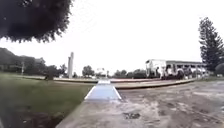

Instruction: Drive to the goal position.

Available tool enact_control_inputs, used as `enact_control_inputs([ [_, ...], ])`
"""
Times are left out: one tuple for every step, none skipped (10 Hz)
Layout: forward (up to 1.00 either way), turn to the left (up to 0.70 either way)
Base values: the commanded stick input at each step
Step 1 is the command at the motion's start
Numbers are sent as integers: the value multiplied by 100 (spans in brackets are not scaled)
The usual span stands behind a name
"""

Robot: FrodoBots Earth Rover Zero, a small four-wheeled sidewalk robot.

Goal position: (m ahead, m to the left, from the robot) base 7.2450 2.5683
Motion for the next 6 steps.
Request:
enact_control_inputs([
  [50, 0],
  [50, 0],
  [50, 0],
  [50, 0],
  [50, 0],
  [50, 0],
])
